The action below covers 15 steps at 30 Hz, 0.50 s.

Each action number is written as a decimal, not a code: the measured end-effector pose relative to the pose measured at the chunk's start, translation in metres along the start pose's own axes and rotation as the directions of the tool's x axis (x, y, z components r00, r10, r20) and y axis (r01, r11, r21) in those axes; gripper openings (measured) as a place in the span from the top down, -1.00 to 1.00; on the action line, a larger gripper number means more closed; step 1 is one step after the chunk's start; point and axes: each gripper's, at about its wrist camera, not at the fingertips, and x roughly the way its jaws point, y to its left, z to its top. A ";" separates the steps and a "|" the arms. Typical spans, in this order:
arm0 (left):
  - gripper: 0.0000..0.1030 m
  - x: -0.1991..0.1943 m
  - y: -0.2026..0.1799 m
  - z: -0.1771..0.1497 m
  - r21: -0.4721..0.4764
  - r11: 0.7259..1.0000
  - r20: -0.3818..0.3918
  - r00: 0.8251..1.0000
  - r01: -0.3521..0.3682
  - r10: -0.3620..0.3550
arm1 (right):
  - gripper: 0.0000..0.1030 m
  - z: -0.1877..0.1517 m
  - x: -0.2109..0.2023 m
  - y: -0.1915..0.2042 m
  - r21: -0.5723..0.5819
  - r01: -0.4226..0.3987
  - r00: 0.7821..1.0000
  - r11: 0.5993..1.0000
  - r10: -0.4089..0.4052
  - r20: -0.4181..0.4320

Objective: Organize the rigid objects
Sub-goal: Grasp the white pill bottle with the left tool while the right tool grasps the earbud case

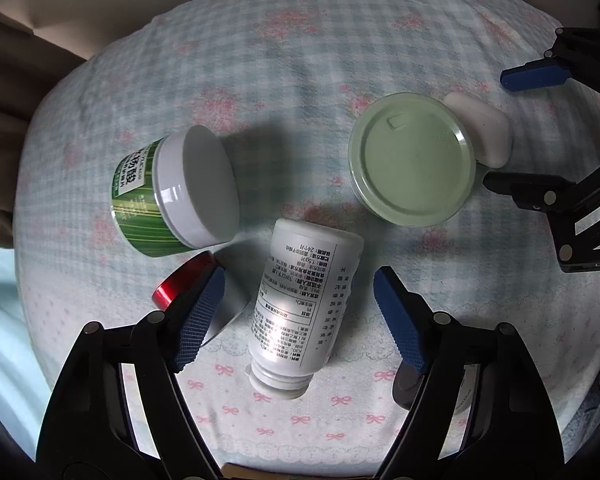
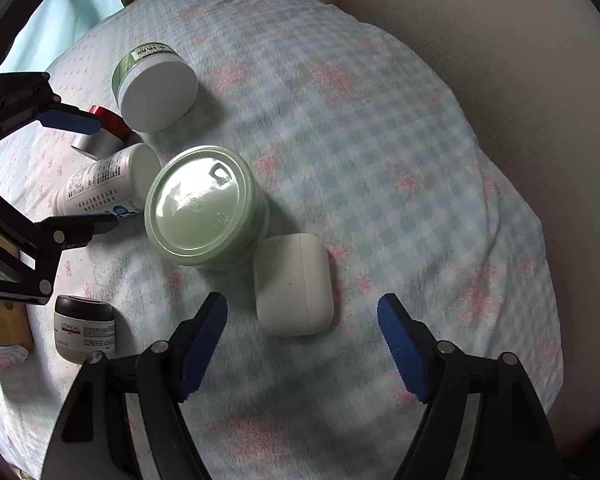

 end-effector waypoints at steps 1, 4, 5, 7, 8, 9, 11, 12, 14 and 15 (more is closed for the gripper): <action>-0.41 0.003 -0.001 0.002 0.010 1.000 -0.003 1.000 0.003 -0.003 | -0.42 0.001 0.003 0.001 0.006 -0.002 1.000 1.000 0.002 -0.006; -0.31 0.011 -0.004 0.006 0.041 0.999 -0.009 1.000 0.006 -0.006 | -0.33 0.003 0.010 0.004 0.005 -0.003 1.000 1.000 0.004 -0.018; -0.30 0.013 -0.005 0.007 0.048 0.999 -0.012 1.000 0.007 -0.007 | -0.31 0.004 0.013 0.005 0.001 0.001 1.000 1.000 -0.001 -0.021; -0.28 0.019 -0.006 0.008 0.059 0.998 -0.023 1.000 0.016 -0.015 | -0.30 0.006 0.017 0.006 0.001 0.006 1.000 1.000 -0.006 -0.028; -0.26 0.021 -0.009 0.006 0.064 0.998 -0.032 0.999 0.021 -0.019 | -0.28 0.006 0.019 0.007 0.003 0.011 0.999 1.000 -0.011 -0.030; -0.24 0.024 -0.011 0.006 0.070 0.997 -0.045 0.999 0.022 -0.019 | -0.26 0.007 0.021 0.006 0.005 0.015 0.999 1.000 -0.015 -0.033; -0.24 0.031 -0.016 0.003 0.092 0.996 -0.076 0.997 0.018 -0.011 | -0.24 0.008 0.024 0.006 0.019 0.021 0.999 1.000 -0.020 -0.038; -0.23 0.033 -0.018 0.002 0.105 0.994 -0.078 0.997 0.011 -0.003 | -0.19 0.008 0.025 0.005 0.029 0.024 0.999 0.999 -0.023 -0.038; -0.21 0.032 -0.023 -0.001 0.127 0.992 -0.066 0.998 0.001 0.008 | -0.06 0.009 0.026 0.005 0.034 0.030 0.999 0.999 -0.029 -0.037; -0.07 0.031 -0.023 -0.003 0.129 0.992 -0.061 0.998 -0.005 0.013 | 0.04 0.011 0.028 0.005 0.031 0.034 0.999 0.999 -0.033 -0.034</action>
